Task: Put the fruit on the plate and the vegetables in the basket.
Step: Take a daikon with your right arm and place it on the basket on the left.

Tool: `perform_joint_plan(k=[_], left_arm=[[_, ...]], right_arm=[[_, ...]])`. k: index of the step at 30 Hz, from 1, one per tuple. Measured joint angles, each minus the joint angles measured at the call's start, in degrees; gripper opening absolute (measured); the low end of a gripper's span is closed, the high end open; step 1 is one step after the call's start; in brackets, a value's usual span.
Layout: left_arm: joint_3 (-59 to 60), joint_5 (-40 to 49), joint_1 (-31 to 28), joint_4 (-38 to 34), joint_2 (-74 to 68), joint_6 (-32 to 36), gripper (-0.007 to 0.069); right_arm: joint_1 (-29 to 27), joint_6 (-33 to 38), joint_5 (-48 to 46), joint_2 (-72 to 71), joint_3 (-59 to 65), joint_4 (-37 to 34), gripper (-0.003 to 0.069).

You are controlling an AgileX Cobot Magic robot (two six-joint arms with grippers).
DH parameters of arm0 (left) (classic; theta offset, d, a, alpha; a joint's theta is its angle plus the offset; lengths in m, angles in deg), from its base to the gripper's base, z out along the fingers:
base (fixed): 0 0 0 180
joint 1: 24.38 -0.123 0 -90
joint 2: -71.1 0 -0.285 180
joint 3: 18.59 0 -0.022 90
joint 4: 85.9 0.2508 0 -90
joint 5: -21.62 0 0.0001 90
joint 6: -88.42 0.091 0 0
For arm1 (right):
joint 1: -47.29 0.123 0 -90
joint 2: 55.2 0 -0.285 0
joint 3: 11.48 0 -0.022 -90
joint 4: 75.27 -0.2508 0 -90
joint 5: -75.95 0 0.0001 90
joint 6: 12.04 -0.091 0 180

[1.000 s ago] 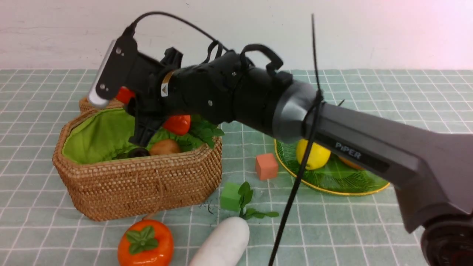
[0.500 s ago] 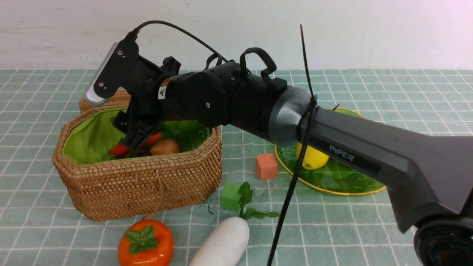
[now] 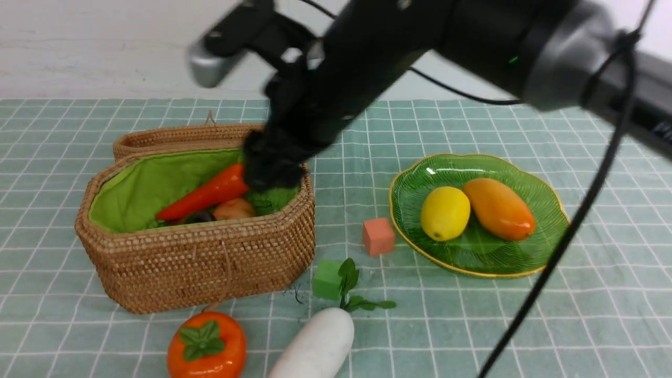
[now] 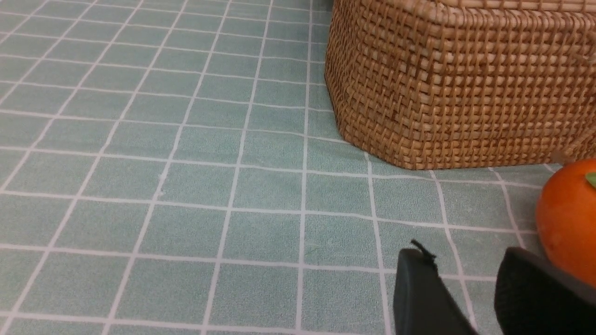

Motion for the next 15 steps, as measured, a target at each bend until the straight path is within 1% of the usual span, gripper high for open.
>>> perform_joint_plan(k=[2,5,9,10,12,13,15], left_arm=[[0.0,0.0,0.0,0.0,0.0,0.0,0.0239],[0.0,0.0,0.0,0.0,0.0,0.0,0.0239],[0.0,0.0,0.0,0.0,0.0,0.0,0.0239],[0.0,0.0,0.0,0.0,0.0,0.0,0.0239],[0.0,0.0,0.0,0.0,0.0,0.0,0.0239],[0.0,0.0,0.0,0.0,0.0,0.0,0.0239],[0.0,0.0,0.0,0.0,0.0,0.0,0.0239]], right_arm=[[-2.57,-2.77,-4.03,-0.21,1.01,0.18,0.0491],[-5.2,-5.06,-4.86,-0.35,4.9,-0.48,0.048],[-5.0,-4.34,-4.89,-0.35,12.2,-2.63,0.0478],[-4.21,-2.57,-4.62,-0.35,14.24,-3.3,0.0479],[-1.46,5.51,-4.02,-0.35,17.87,-3.37,0.0489],[-1.17,7.5,-4.02,-0.35,18.38,-3.31,0.049],[1.42,17.63,-3.92,-0.35,20.17,-1.48,0.0505]])
